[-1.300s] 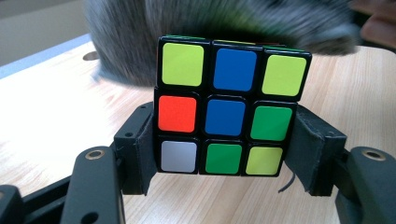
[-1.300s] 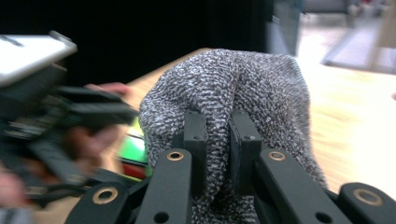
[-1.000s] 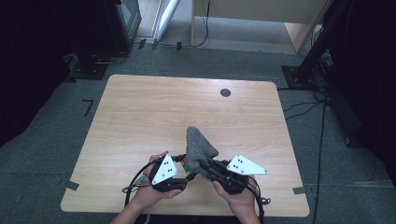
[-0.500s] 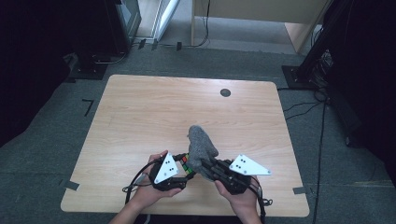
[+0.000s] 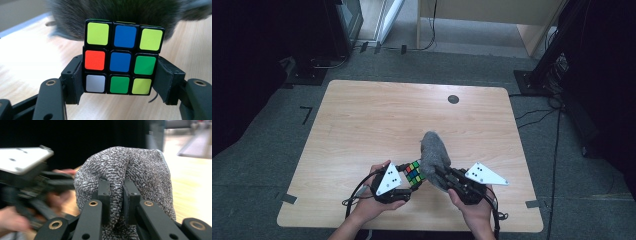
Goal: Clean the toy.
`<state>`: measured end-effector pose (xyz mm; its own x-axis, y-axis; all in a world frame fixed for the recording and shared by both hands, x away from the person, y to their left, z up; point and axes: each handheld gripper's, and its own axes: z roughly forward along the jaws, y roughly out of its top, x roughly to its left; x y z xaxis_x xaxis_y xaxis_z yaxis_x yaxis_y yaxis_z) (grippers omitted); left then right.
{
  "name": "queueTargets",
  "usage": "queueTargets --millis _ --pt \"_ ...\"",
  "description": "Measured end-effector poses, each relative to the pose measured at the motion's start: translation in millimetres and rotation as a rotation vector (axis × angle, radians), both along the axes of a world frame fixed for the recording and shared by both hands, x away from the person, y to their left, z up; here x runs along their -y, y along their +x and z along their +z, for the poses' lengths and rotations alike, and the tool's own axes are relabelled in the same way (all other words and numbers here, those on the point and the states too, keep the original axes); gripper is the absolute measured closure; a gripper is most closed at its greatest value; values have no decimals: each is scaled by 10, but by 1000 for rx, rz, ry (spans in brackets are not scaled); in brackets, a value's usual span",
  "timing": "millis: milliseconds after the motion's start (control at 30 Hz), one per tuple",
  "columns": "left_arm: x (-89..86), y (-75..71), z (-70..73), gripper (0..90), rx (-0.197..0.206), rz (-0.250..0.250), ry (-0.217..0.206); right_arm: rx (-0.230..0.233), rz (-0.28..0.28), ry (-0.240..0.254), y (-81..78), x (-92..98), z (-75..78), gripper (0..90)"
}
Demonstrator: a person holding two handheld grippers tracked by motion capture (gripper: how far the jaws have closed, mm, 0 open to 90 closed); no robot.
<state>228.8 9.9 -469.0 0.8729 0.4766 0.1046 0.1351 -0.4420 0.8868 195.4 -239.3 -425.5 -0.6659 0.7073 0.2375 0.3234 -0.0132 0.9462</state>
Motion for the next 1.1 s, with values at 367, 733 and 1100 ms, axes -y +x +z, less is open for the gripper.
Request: queueTargets --millis 367,733,1100 --pt "-20 -58 123 340 5 -44 -61 -26 -3 -18 58 7 -94 806" --pt "54 -29 13 341 -13 -16 19 9 55 -35 -49 -127 18 801" --pt "-41 -56 127 341 13 -29 -65 -63 -42 -31 86 39 -138 805"
